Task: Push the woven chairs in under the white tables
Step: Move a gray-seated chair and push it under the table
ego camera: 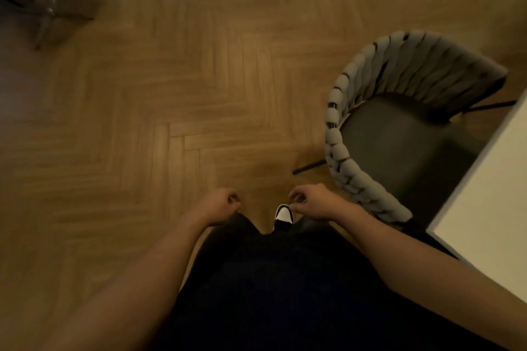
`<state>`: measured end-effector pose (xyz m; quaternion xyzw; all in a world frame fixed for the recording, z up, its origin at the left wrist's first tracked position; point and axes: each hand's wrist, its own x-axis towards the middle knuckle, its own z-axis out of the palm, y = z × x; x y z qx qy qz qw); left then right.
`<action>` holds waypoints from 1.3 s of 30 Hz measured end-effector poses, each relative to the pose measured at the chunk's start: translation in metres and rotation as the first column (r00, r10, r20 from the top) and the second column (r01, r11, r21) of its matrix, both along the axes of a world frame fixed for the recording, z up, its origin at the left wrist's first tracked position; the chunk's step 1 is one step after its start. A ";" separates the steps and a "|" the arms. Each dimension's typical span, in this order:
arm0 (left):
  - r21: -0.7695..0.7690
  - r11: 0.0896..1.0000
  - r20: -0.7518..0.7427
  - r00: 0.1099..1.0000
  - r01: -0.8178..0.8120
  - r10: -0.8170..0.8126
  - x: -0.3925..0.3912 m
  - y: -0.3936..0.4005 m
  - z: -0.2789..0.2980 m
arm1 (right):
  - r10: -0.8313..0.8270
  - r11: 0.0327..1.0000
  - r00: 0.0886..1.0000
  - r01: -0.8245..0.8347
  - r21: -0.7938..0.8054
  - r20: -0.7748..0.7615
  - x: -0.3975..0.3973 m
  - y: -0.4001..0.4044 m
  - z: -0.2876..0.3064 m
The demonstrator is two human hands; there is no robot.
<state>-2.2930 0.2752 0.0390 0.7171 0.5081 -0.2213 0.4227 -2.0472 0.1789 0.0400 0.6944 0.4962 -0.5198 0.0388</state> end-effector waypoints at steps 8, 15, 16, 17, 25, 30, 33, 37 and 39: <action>-0.014 0.999 -0.061 0.997 0.041 -0.042 0.042 0.180 -0.008 | 0.009 0.996 1.000 -0.007 -0.085 0.026 0.039 0.166 -0.009; -0.036 0.921 -0.102 0.915 0.389 -0.390 0.112 0.369 -0.010 | -0.283 0.956 0.959 0.284 -0.073 0.022 0.081 0.296 -0.008; -0.040 0.902 -0.114 0.895 0.430 -0.432 0.125 0.392 -0.006 | -0.335 0.940 0.942 0.336 -0.064 0.023 0.086 0.309 -0.005; -0.042 0.879 -0.121 0.871 0.474 -0.476 0.140 0.415 -0.002 | -0.388 0.920 0.921 0.388 -0.054 0.019 0.092 0.322 -0.002; -0.041 0.664 -0.154 0.652 0.747 -0.743 0.281 0.529 0.008 | -0.702 0.712 0.712 0.702 -0.011 0.008 0.150 0.367 -0.006; -0.080 0.506 -0.188 0.486 0.859 -0.854 0.380 0.556 -0.012 | -0.843 0.537 0.538 0.842 -0.054 0.016 0.195 0.366 -0.023; -0.093 0.392 -0.178 0.373 0.915 -0.911 0.441 0.558 -0.015 | -0.904 0.426 0.428 0.903 -0.062 0.018 0.221 0.366 -0.027; -0.037 0.187 -0.119 0.181 0.982 -0.976 0.522 0.544 -0.009 | -0.971 0.239 0.239 0.970 -0.039 -0.001 0.248 0.361 -0.023; -0.040 0.088 -0.096 0.084 0.995 -0.992 0.558 0.531 -0.008 | -0.992 0.123 0.122 0.991 -0.045 -0.017 0.254 0.357 -0.020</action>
